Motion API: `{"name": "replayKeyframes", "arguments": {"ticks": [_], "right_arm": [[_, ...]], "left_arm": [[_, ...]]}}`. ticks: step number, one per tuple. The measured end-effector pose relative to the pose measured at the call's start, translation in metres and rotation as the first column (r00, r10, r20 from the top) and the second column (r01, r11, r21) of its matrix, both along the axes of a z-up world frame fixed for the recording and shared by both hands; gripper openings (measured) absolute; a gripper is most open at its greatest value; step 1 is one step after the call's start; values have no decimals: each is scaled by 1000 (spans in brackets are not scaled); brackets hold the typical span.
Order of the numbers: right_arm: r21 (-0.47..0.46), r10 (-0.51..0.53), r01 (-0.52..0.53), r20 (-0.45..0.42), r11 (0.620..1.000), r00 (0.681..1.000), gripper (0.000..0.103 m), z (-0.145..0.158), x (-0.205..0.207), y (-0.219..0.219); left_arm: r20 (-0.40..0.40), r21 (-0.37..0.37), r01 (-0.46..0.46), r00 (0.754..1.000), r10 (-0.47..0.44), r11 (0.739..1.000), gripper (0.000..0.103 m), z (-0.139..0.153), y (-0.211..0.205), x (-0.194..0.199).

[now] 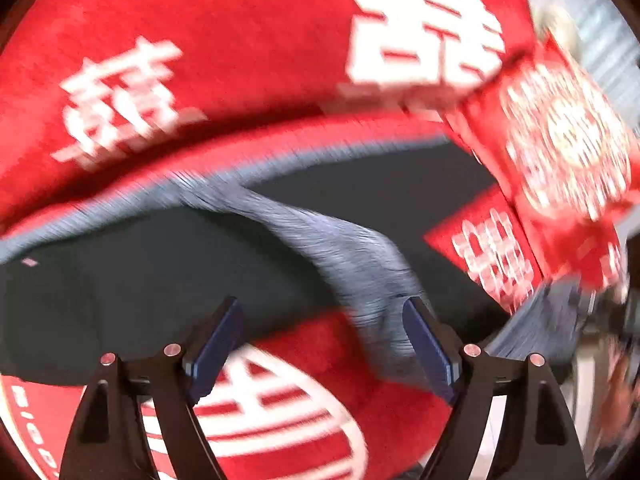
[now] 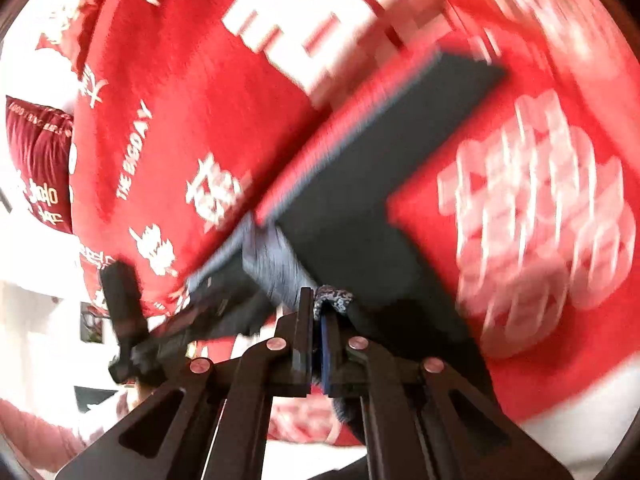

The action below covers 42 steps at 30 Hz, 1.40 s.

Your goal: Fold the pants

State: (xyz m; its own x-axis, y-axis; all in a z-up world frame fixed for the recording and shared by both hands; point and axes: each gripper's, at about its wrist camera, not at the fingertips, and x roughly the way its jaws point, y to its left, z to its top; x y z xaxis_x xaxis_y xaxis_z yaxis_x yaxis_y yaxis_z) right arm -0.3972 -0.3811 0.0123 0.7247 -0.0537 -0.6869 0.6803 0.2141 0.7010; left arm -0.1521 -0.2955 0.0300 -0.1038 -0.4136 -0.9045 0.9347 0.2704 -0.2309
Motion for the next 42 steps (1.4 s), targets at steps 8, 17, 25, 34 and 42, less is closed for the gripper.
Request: {"name": "replayKeyframes", "arguments": {"ticks": [8,17,25,34,42], "right_arm": [[-106,25,-49,-221,993,975,16,-17,36,-192],[-153,42,-103,-359,983,932,72,-22,27,-181],[128,-198,269,-400,955,895,43,-99,-49,-167],[-67,-102,83,-375,994,921,1,-50,-20,-198],[-136,65,-161,-536,978,842,63,-71,27,-239]], "left_arm": [[149,115,-260,959,242,959,83,-35,-42,63],[231,244,-342,929,288,907,83,-108,-73,71],[230,254,-320,937,264,913,83,-110,-65,79],[264,260,-375,914,308,890,84,-97,-72,71],[281,264,-348,920,274,899,84,-96,-80,65]]}}
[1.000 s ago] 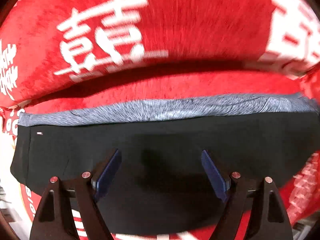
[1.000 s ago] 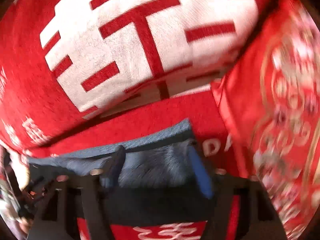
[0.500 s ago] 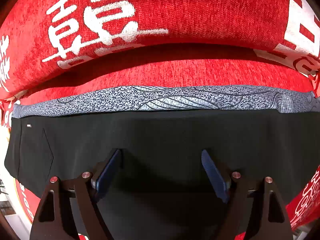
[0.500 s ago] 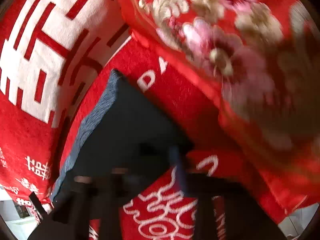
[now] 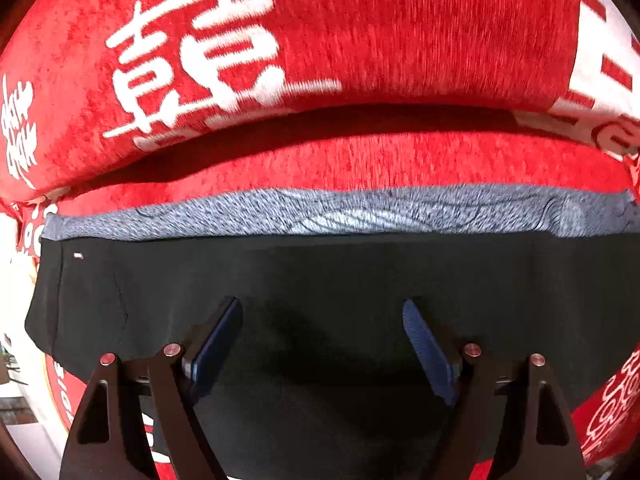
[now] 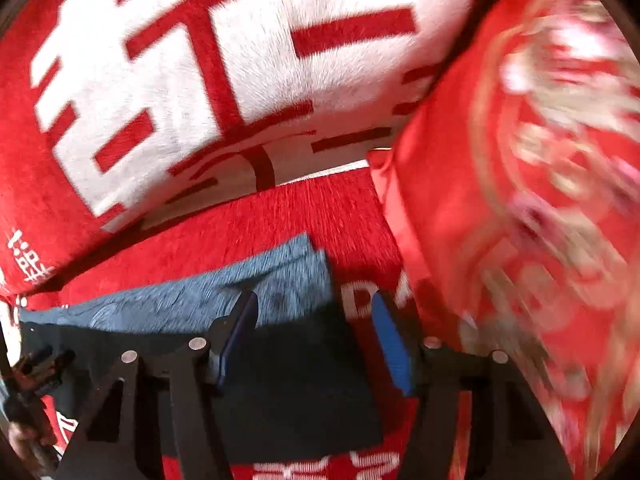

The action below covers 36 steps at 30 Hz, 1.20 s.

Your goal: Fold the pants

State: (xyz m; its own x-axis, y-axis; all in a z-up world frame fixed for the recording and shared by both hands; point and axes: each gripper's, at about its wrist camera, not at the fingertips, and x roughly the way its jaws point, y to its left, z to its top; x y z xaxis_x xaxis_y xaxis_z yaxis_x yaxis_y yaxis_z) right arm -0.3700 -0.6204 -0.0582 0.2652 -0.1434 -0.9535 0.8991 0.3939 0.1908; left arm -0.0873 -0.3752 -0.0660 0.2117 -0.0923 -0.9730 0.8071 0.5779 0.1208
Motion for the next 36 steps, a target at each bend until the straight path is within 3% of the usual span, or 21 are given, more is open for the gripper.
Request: {"name": "replayKeyframes", "arguments": {"ticks": [1,2,3,5,7,9,13,14,15,18,20,25,27,29,30,32,36], "right_arm": [[27,-9,9,-2,1000,1000,53,-8,3,-7],[80,-17,17,-2,997,1000,13,-21,3,-15],[150,-31,30,7,988,999,9,-34,3,-21],[148,-48,38,66,988,997,9,-27,0,-26],[68,-20,10,146,998,989,8,-3,-2,-26],[69,-3,-8,156,998,988,9,-2,-1,-32],[167,56,-58,16,984,998,18,-38,6,-37],[138,45,-44,-6,990,999,28,-33,5,-35],[104,24,-24,-4,994,1000,31,-23,2,-32],[17,24,-26,83,1000,996,32,16,-5,-7],[20,73,-77,133,997,988,32,27,-1,16],[68,217,-227,122,972,968,32,-4,44,40],[63,235,-237,42,969,971,30,-32,60,29],[4,188,-188,47,982,981,28,-30,49,21],[-6,143,-143,9,990,990,28,-29,39,18],[4,61,-61,18,998,998,29,-21,17,14],[44,13,-14,26,999,1000,44,2,-1,36]], "left_arm": [[-5,6,-4,1000,4,1000,84,-4,0,0],[-6,5,-11,1000,11,1000,84,-8,0,0],[-3,-8,-21,1000,21,1000,84,-8,1,0],[-6,-8,-41,999,41,999,84,-6,2,0],[17,-21,-65,998,65,998,84,2,3,-1],[41,-36,-71,997,73,997,84,7,1,1],[15,28,-73,997,73,997,84,-7,-8,7],[15,24,-81,997,81,996,84,-3,-10,9],[20,4,-76,997,76,997,84,4,-11,10],[48,-48,-65,997,67,997,84,19,-17,15],[33,-52,-56,998,58,997,84,17,-28,15],[49,-23,-34,998,35,999,84,-9,-67,6],[72,-39,-49,996,51,998,94,-16,-69,12],[63,-30,-65,996,67,997,97,-15,-60,21],[54,-28,-79,995,80,997,97,-12,-53,28],[64,0,-106,992,106,994,97,-5,-36,42],[61,24,-152,987,150,988,97,17,11,57]]}}
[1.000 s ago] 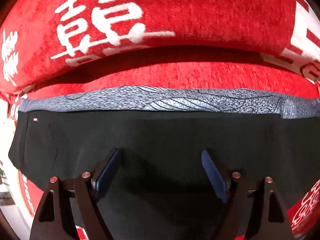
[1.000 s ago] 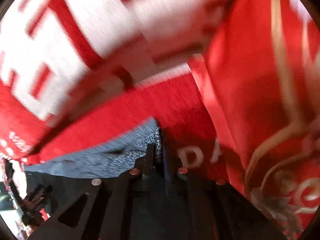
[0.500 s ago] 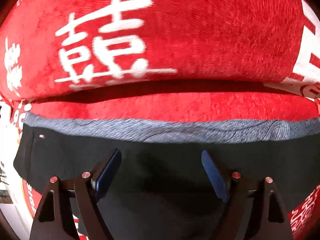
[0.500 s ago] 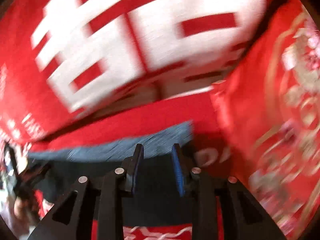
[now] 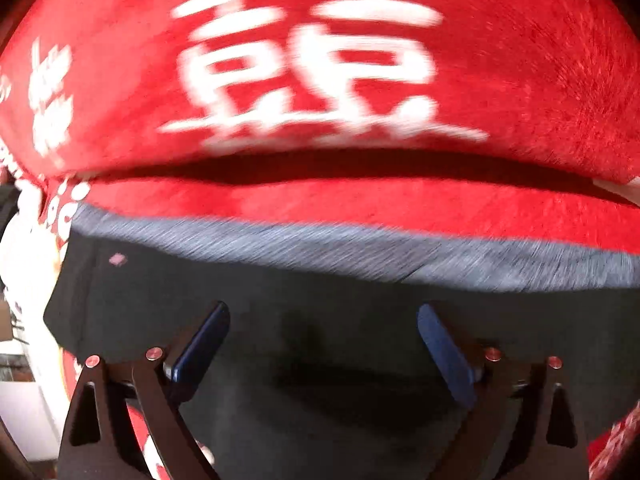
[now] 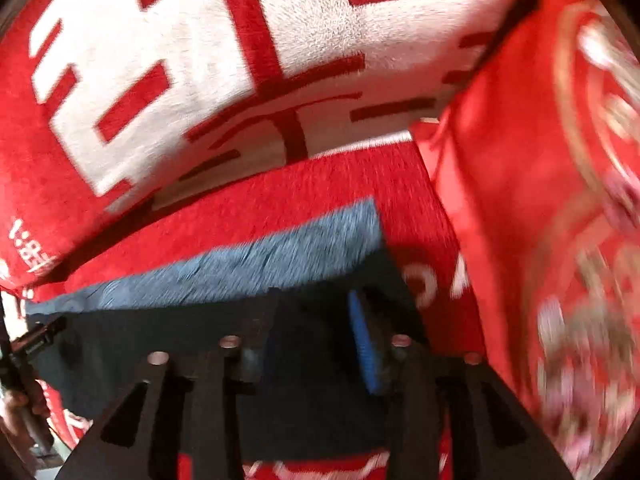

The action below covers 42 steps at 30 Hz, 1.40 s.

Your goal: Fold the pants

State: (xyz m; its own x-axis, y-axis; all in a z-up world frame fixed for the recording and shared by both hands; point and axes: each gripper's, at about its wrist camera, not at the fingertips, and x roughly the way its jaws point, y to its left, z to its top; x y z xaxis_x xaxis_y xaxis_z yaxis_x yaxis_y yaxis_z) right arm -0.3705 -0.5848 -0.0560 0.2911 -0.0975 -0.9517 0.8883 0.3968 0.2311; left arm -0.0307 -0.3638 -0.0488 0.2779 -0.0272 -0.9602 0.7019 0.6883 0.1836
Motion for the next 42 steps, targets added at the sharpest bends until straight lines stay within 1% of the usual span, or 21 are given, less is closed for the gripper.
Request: {"name": "replayKeyframes", "arguments": {"ticks": [4,8,10,13,16,17,19,21,22,23,26,28,31,34,35,36,37,38,40,41,42], "right_arm": [[70,38,-46,110,997,993,44,21,13,43],[123,169,-199,216,972,962,44,29,69,97],[113,271,-307,254,945,928,44,39,112,127],[90,380,-421,296,903,877,44,50,171,163],[46,487,-529,332,847,808,44,60,250,208],[32,509,-549,334,835,793,47,65,268,213],[1,569,-604,334,797,752,52,64,324,238],[-9,622,-655,322,756,714,53,66,381,268],[-7,640,-674,319,739,699,53,64,405,279],[-3,666,-702,319,712,675,53,60,440,294],[5,728,-763,294,646,619,53,50,511,324],[-2,786,-810,242,587,569,54,35,564,346],[-13,851,-858,134,514,508,54,12,615,363],[19,859,-867,128,498,496,54,-6,638,366],[61,858,-869,139,491,494,54,-15,646,367],[111,858,-870,143,481,493,51,-24,655,370],[180,857,-864,143,470,495,24,-35,660,373],[185,855,-862,140,473,499,21,-35,661,376],[142,879,-889,150,435,453,16,-23,661,385],[132,886,-904,187,406,425,16,-15,659,388],[128,888,-911,205,393,412,16,-11,659,391]], "left_arm": [[-12,0,3,1000,-3,1000,97,20,45,-2],[-13,-6,32,999,-32,999,97,32,90,15],[-4,-16,41,999,-41,999,97,36,106,31],[35,-50,71,997,-69,996,97,41,133,60],[66,-86,113,992,-108,990,97,20,156,111],[67,-88,126,990,-120,988,97,8,163,137],[45,-54,130,991,-127,990,97,-17,180,162],[-34,-41,98,994,-99,994,97,-35,203,178],[-82,-84,98,991,-105,992,97,-39,215,184],[-88,-139,118,987,-131,983,97,-38,223,185],[-41,-142,206,976,-214,968,97,-38,227,174],[-32,-166,209,976,-217,964,97,-40,231,175],[-50,-225,171,981,-187,959,97,-38,238,182],[-31,-242,178,981,-191,954,97,-41,246,186],[-28,-248,182,980,-195,952,97,-38,244,181],[-28,-257,184,980,-197,949,97,-36,243,177],[-29,-263,185,979,-199,947,97,-35,243,176],[-38,-269,180,980,-197,946,97,-33,244,177],[-71,-285,141,983,-168,948,97,-26,248,180],[-88,-296,118,985,-150,948,97,-25,251,182],[-100,-311,95,986,-132,946,97,-23,256,184]]}}
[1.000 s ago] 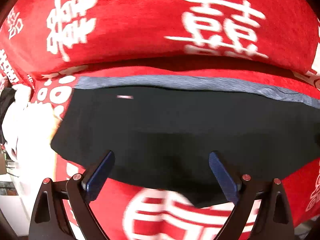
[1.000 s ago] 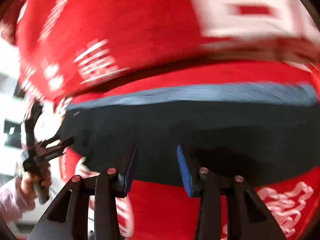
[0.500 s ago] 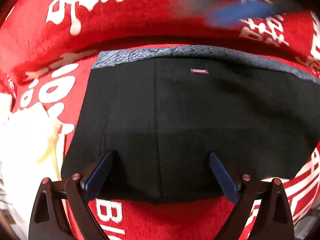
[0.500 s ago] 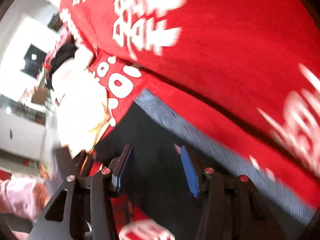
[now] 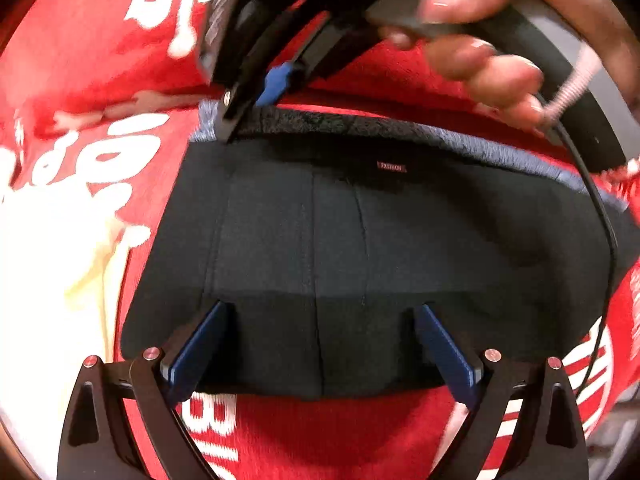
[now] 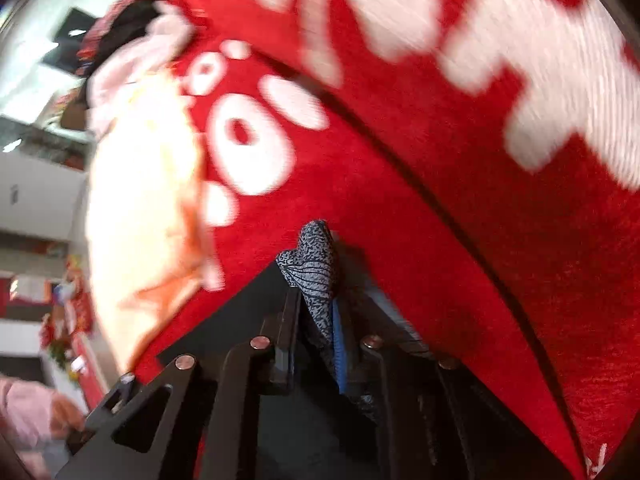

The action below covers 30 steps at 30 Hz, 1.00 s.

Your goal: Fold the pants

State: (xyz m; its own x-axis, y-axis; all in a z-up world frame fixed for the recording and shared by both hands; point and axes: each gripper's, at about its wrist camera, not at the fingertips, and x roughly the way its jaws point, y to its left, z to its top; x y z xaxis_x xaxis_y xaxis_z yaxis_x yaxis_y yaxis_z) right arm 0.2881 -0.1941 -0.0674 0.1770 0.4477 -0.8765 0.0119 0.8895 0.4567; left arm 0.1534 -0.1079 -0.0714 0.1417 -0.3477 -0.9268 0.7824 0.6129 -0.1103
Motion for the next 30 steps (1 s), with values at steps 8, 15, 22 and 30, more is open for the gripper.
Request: {"name": "replayKeyframes", "arguments": {"ticks": [8,15,22,30], "right_arm": [[-85,-176,179,37,980,984,53,-7,-2,5],[-101,-460,473,129,875,878,53,57,-130,-51],[-234,-725,691,-109,684,680,53,-5,-296,-106],[252,-889,898,-199,360,412,53,-6,-437,-99]], "left_arm": [[58,10,32,998,-33,999,97,22,1,-8],[87,24,-23,996,21,999,97,23,-23,29],[-41,112,-162,985,168,980,103,-22,-16,67],[20,145,-79,997,77,986,103,22,-46,10]]}}
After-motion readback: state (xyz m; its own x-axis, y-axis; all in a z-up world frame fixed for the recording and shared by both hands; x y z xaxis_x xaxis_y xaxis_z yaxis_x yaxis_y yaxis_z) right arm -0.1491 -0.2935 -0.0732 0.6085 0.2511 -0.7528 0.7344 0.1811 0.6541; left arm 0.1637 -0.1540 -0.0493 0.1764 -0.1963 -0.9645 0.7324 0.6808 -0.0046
